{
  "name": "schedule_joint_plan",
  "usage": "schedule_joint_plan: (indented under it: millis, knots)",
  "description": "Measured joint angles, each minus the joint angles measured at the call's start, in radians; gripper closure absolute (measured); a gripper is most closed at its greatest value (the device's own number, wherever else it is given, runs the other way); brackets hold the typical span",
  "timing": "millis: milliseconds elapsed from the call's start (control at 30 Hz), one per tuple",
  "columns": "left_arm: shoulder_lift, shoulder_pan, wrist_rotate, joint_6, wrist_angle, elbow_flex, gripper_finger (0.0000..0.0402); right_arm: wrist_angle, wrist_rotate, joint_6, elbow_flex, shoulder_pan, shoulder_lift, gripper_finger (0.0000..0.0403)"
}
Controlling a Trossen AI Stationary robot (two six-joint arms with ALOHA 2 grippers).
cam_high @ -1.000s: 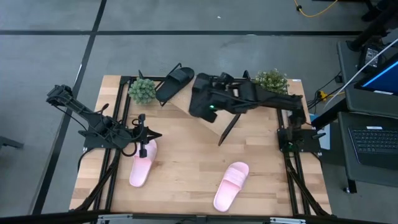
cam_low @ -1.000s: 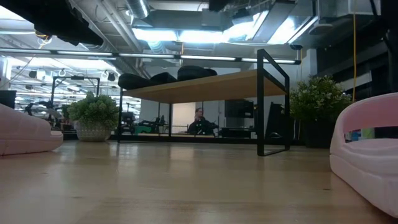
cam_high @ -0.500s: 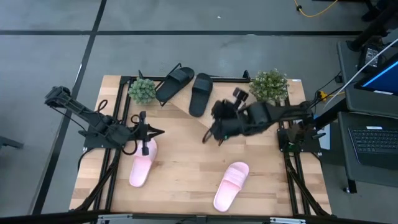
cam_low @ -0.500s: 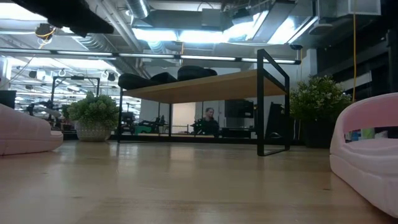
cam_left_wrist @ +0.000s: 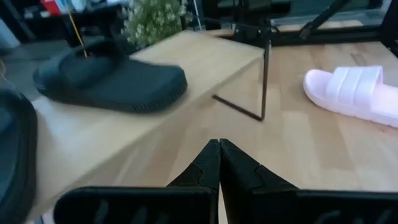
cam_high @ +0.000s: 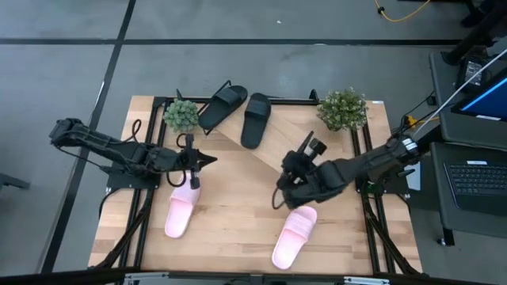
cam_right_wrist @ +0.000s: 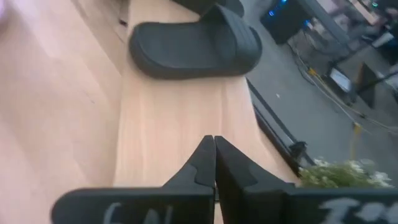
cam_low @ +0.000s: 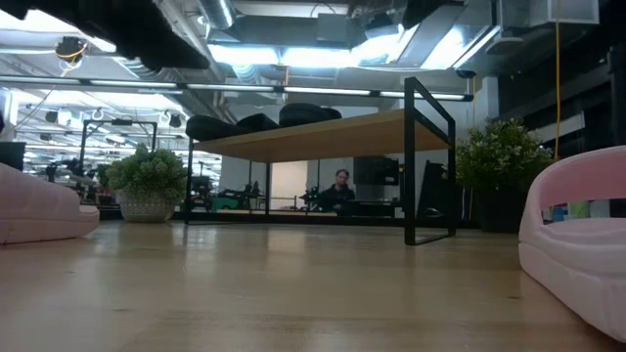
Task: Pick and place slides into the shelf
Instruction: Put the black slide on the shelf
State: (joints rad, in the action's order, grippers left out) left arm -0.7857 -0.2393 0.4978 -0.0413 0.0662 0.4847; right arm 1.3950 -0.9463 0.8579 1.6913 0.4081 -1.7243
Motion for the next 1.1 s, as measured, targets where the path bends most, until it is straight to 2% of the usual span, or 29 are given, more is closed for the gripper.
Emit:
schedule_joint_plan:
  millis: [200,367,533,700,900,1100]
  knots:
    - [-0.022,0.096,-0.157,0.147,-0.203,0.0,0.0401,-0.255,-0.018,-0.099,-0.235,0.044,0.201,0.0402]
    - [-0.062,0.216,-0.178,0.165,-0.239,0.044,0.0401,-0.671,-0.004,-0.354,-0.501,0.073,0.371,0.0402]
    - [-0.164,0.322,-0.302,0.194,-0.232,0.144,0.0401,-1.088,0.097,-0.615,-0.748,0.073,0.504,0.0402]
    - [-0.312,0.388,-0.264,0.253,-0.159,0.281,0.0401,-1.342,0.134,-0.789,-0.919,0.073,0.591,0.0399]
    - [-0.439,0.414,-0.156,0.374,-0.063,0.401,0.0401,-1.442,0.135,-0.754,-1.064,0.073,0.645,0.0387]
    - [-0.521,0.414,-0.139,0.421,-0.032,0.495,0.0401,-1.515,0.135,-0.729,-1.165,0.073,0.658,0.0399]
